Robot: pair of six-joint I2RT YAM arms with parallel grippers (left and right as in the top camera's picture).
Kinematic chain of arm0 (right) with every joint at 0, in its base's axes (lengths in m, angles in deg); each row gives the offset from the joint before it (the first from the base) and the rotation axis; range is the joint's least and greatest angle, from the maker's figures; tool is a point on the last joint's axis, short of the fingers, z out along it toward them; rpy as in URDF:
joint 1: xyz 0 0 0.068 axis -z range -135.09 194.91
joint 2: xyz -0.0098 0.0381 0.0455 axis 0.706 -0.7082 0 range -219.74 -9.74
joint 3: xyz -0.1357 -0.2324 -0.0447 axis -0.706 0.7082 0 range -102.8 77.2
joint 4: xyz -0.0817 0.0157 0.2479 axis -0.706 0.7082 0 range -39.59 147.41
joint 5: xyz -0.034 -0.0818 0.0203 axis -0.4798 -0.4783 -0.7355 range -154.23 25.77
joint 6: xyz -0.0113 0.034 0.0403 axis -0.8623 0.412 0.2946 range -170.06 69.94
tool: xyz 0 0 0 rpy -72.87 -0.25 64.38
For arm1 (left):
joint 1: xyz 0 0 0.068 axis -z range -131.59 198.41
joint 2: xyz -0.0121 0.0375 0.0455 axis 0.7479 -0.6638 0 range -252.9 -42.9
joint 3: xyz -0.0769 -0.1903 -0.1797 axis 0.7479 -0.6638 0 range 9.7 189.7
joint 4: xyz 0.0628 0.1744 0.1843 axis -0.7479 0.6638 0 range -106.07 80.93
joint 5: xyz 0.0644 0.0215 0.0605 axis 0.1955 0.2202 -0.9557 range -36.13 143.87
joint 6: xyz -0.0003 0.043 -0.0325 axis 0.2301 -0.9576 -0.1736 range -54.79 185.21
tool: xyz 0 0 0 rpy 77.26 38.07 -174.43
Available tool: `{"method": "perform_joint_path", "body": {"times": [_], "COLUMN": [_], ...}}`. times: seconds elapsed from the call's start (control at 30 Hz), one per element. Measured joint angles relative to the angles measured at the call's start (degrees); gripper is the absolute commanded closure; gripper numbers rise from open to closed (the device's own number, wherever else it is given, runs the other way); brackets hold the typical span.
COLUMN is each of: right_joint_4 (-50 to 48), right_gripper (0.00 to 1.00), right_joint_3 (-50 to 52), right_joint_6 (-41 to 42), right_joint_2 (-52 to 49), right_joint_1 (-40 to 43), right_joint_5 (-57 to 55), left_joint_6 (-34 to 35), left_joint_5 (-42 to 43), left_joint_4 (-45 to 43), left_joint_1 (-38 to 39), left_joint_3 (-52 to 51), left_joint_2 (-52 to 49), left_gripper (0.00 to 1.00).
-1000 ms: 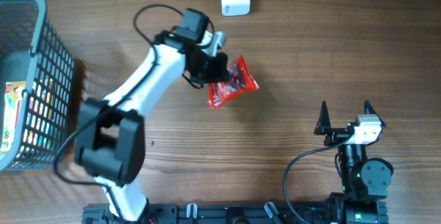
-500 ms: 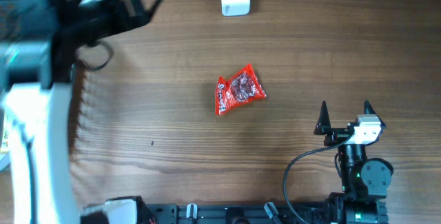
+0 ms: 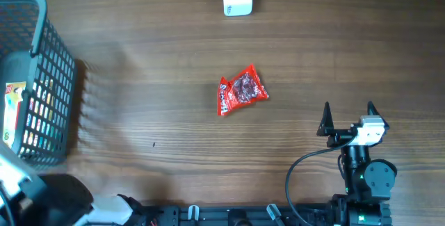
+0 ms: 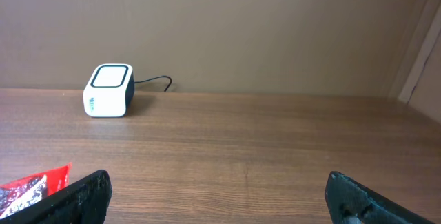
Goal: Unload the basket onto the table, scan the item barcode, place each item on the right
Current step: 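Reach the left gripper into the basket and grasp the small green tissue pack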
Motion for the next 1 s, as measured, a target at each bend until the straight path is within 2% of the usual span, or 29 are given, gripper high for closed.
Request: {"method": "perform_joint_path", "body": {"times": [0.1, 0.27, 0.4, 0.43, 0.47, 0.57, 0.6, 0.63, 0.73, 0.77, 0.8, 0.83, 1.0], "right_joint_4": [0.0, 0.0, 0.0, 0.0, 0.0, 0.0, 0.0, 0.0, 0.0, 0.0, 0.0, 0.0, 0.0], "right_gripper": [0.0, 0.0, 0.0, 0.0, 0.0, 0.0, 0.0, 0.0, 0.0, 0.0, 0.0, 0.0, 0.0], "right_joint_3": [0.0, 0.0, 0.0, 0.0, 0.0, 0.0, 0.0, 0.0, 0.0, 0.0, 0.0, 0.0, 0.0], "right_joint_6": [0.0, 0.0, 0.0, 0.0, 0.0, 0.0, 0.0, 0.0, 0.0, 0.0, 0.0, 0.0, 0.0], "right_joint_2": [0.0, 0.0, 0.0, 0.0, 0.0, 0.0, 0.0, 0.0, 0.0, 0.0, 0.0, 0.0, 0.0], "right_joint_1": [0.0, 0.0, 0.0, 0.0, 0.0, 0.0, 0.0, 0.0, 0.0, 0.0, 0.0, 0.0, 0.0], "right_joint_5": [0.0, 0.0, 0.0, 0.0, 0.0, 0.0, 0.0, 0.0, 0.0, 0.0, 0.0, 0.0, 0.0], "left_joint_6": [-1.27, -9.46, -13.44, -14.67, -16.35, -20.63, -22.03, -23.54, -26.97, -27.41, -27.76, -28.09, -28.57], "left_joint_5": [-1.2, -1.99, -3.78, -3.82, -3.48, -1.97, -1.4, -0.07, 3.21, 3.58, 4.22, 4.28, 3.98], "left_joint_4": [2.19, 2.82, 0.37, -0.63, -2.49, -5.95, -7.02, -7.76, -10.64, -11.3, -11.93, -11.98, -10.49], "left_joint_1": [-2.16, -2.47, -2.47, -2.47, -2.47, -2.47, -2.47, -2.47, -2.47, -2.47, -2.49, -2.49, -2.6], "left_joint_3": [-0.04, -0.17, -0.35, -0.39, -0.39, -0.48, -0.79, -1.29, -3.52, -3.87, -4.13, -4.17, -4.11], "left_joint_2": [-7.5, -20.35, -25.46, -25.97, -26.47, -27.78, -28.22, -28.68, -30.36, -30.29, -30.27, -30.27, -29.99], "left_gripper": [0.0, 0.03, 0.04, 0.08, 0.18, 0.18, 0.24, 0.35, 0.22, 0.43, 0.75, 0.96, 0.96]}}
